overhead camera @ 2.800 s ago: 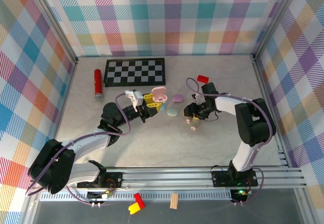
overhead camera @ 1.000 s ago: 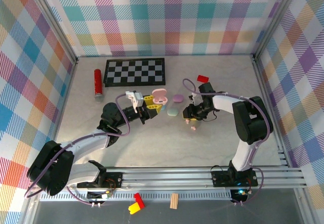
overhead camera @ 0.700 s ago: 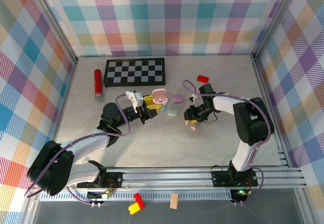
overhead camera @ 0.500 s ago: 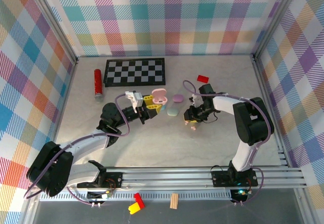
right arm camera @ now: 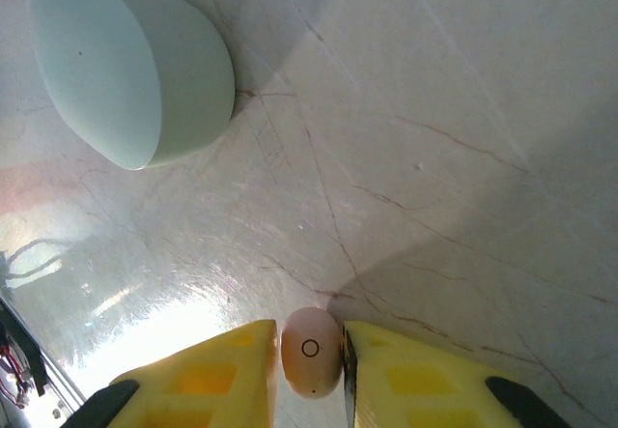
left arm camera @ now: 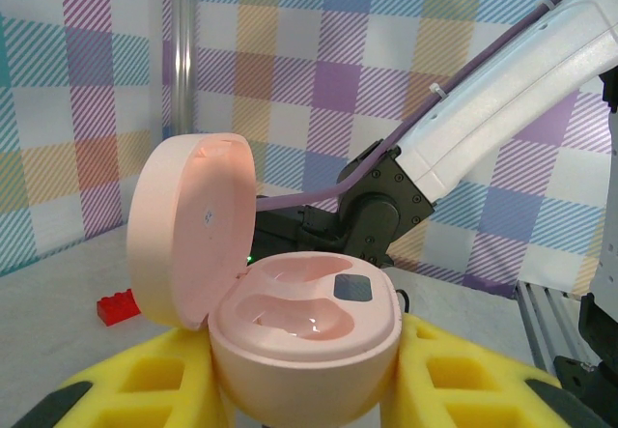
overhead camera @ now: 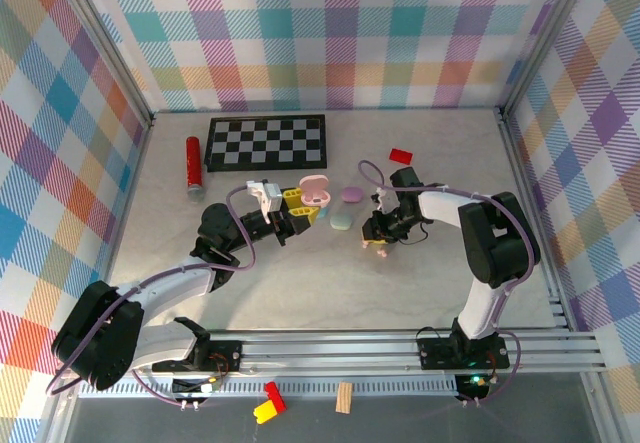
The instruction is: Insert wireless bluetooth earbuds into charging case
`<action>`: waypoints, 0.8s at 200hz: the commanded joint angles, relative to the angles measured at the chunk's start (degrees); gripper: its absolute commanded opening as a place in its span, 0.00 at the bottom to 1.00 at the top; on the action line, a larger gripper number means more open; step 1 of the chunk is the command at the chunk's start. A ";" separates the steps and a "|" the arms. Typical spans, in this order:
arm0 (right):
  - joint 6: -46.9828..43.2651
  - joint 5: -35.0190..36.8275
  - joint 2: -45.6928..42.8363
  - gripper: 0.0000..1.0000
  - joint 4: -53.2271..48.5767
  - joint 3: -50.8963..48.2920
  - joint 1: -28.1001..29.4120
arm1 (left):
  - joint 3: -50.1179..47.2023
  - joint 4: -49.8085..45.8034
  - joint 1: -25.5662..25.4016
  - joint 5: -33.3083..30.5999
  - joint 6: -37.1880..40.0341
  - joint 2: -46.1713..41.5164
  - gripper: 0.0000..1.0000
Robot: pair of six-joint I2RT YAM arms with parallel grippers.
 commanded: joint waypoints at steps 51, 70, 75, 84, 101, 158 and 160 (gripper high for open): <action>-0.86 -0.44 1.47 0.27 -0.54 0.19 0.75 | -0.75 0.76 0.51 0.71 1.28 -0.84 0.35; -0.95 -0.54 1.70 0.27 -0.51 0.17 0.92 | -0.80 0.76 0.51 0.75 1.28 -0.85 0.35; -0.93 -0.54 1.75 0.27 -0.62 0.12 0.95 | -0.86 0.76 0.51 0.78 1.28 -0.83 0.35; -0.94 -0.42 1.83 0.27 -0.70 0.12 1.02 | -0.91 0.76 0.51 0.71 1.34 -0.94 0.35; -0.85 -0.13 1.78 0.25 -0.55 -0.08 1.11 | -1.17 0.76 0.51 0.59 1.37 -1.02 0.35; 2.55 3.74 -2.20 0.20 0.76 -1.13 1.13 | -1.93 0.68 0.51 -0.43 2.07 -1.62 0.35; 2.86 3.96 -2.45 0.20 0.84 -1.20 1.08 | -1.98 0.63 0.51 -0.54 2.14 -1.64 0.35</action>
